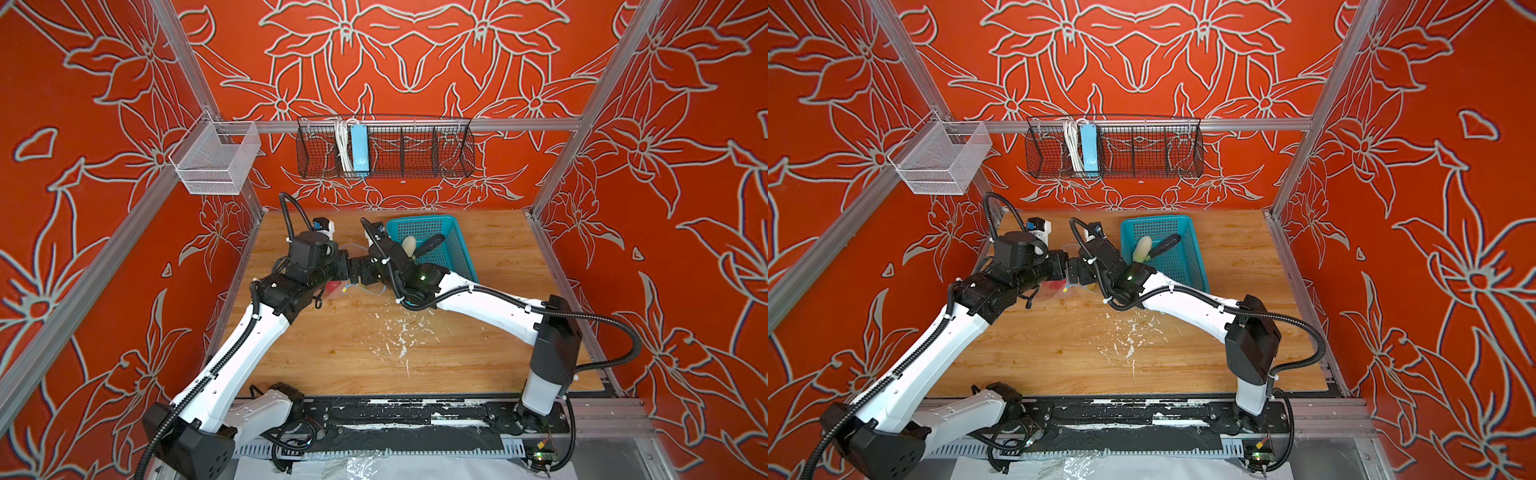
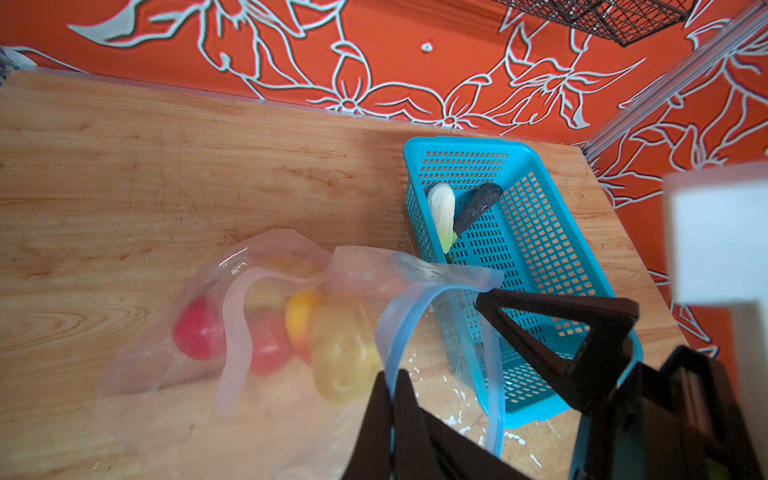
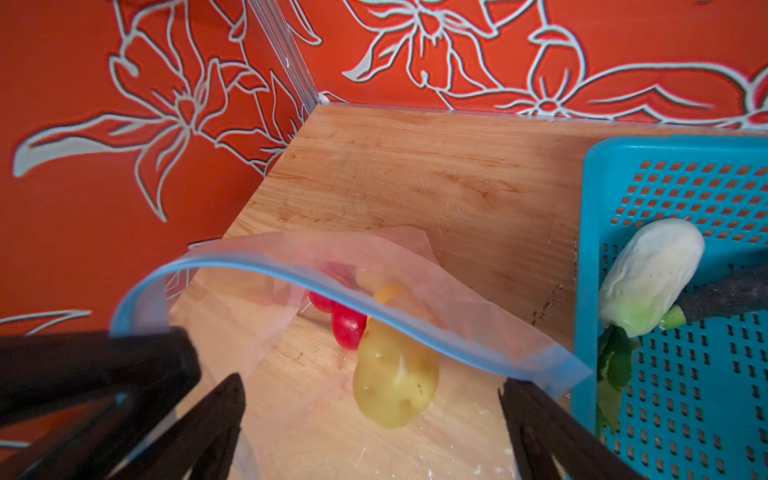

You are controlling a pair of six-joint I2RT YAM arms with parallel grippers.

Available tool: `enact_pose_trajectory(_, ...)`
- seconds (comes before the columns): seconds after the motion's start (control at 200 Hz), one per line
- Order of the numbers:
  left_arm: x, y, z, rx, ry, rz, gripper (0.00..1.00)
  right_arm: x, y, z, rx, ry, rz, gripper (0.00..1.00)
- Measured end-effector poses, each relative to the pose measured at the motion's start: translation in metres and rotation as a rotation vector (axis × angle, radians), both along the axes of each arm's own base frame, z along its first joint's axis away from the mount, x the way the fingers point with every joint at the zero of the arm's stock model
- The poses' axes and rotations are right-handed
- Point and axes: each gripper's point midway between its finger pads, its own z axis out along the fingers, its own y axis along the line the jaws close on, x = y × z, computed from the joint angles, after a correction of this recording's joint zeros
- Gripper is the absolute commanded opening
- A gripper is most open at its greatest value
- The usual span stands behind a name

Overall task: Place the food in the zip-top bag and seal the zipper
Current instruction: 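Carry the potato over the bag mouth beside the left gripper and release, then move the open right gripper back over the teal basket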

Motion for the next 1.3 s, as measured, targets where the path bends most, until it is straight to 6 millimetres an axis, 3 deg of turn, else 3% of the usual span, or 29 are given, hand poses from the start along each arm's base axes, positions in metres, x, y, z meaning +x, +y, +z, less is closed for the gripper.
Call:
enact_pose_trajectory(0.385, 0.000, 0.000, 0.000, 0.001, -0.001, 0.001, 0.00, -0.017, -0.046, 0.047, 0.050, -0.077, -0.058, 0.98)
enact_pose_trajectory(0.586, 0.000, 0.001, 0.001, 0.001, -0.004, 0.004, 0.00, -0.016, -0.074, 0.038, 0.004, -0.100, -0.146, 0.98)
enact_pose_trajectory(0.761, 0.000, 0.001, 0.001, 0.001, -0.005, 0.004, 0.00, -0.006, -0.093, 0.037, -0.027, -0.112, -0.224, 0.98)
enact_pose_trajectory(1.011, 0.000, 0.001, 0.001, 0.000, -0.005, 0.003, 0.00, 0.013, -0.129, 0.019, -0.069, -0.042, -0.326, 0.98)
enact_pose_trajectory(1.296, -0.001, 0.000, 0.001, -0.002, -0.004, 0.000, 0.00, 0.023, -0.149, 0.000, -0.051, 0.060, -0.374, 0.98)
